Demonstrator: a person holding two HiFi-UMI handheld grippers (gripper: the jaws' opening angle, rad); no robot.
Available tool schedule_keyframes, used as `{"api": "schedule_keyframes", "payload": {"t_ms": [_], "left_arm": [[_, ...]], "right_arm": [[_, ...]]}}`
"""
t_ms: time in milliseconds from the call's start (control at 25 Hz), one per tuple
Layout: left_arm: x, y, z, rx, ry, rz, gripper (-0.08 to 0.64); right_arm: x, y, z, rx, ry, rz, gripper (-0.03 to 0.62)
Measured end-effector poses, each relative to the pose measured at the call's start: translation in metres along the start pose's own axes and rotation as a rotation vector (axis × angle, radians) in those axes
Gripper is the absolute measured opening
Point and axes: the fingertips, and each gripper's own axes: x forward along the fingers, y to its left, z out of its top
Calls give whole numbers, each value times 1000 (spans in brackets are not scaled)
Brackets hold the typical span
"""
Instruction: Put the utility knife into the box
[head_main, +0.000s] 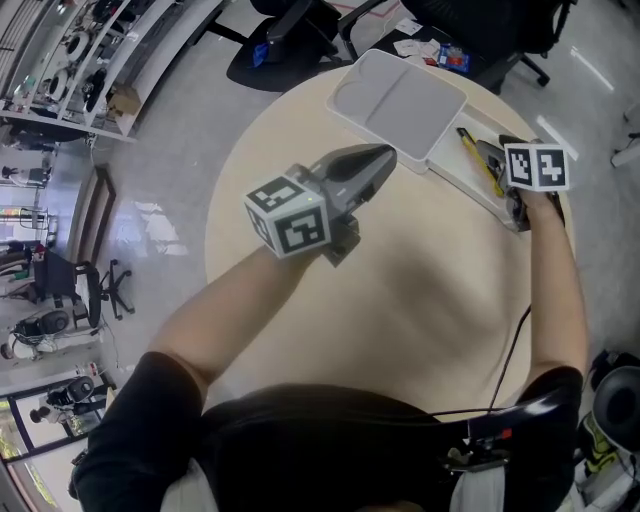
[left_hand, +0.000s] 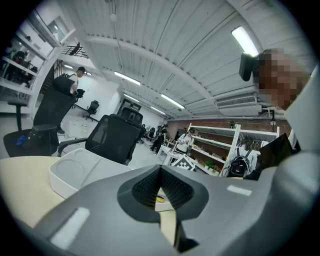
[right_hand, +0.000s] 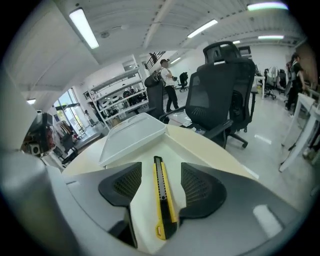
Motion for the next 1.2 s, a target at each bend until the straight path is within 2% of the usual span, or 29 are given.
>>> {"api": "schedule_keyframes", "payload": {"t_ms": [80, 200, 320, 400, 560, 840, 1200], "left_arm": [[0, -2, -2, -2, 1, -4, -1], [-2, -2, -4, 5, 1, -7, 0], [-5, -4, -2, 10, -9, -2, 0], [-10, -8, 3, 16, -16, -1, 0], [-27, -18, 18, 30, -40, 4, 0], [-77, -41, 46, 54, -93, 32, 0], [-175, -64, 86, 95, -201, 107, 0]], "right_arm": [[-12, 2, 8, -25, -49, -25, 261], [-29, 14, 17, -38, -137, 7, 227], [-48, 33, 28, -62, -229, 59, 169], [-64, 49, 37, -73, -286, 85, 106], [-90, 83, 55, -104, -363, 136, 20], [-134, 161, 79, -143, -441, 263, 14], [-163, 288, 98, -249, -452, 397, 12]]}}
